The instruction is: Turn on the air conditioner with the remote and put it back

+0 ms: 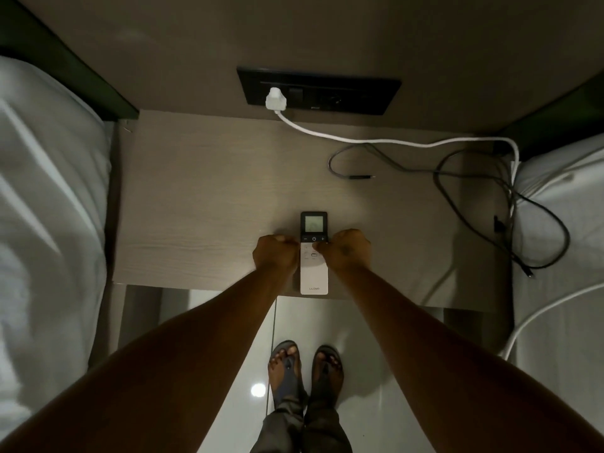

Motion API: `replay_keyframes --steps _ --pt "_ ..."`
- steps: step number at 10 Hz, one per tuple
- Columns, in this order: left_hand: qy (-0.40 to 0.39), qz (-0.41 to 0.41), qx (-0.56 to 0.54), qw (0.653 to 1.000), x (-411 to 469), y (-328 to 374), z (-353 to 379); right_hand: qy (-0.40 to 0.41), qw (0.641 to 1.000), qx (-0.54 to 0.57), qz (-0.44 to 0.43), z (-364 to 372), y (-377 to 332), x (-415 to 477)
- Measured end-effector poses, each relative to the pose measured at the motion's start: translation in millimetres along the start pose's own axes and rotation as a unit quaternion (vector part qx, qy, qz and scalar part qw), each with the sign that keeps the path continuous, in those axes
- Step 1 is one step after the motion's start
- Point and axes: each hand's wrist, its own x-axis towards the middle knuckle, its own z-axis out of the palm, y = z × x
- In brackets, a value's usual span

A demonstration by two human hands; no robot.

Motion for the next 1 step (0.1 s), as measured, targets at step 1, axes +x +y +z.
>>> replay_keyframes --steps 1 --pt "0.006 0.042 0.009 0.999 -18.2 19.2 -17.3 0.008 1.000 0.001 -0.022 -15.8 -11.8 -17.5"
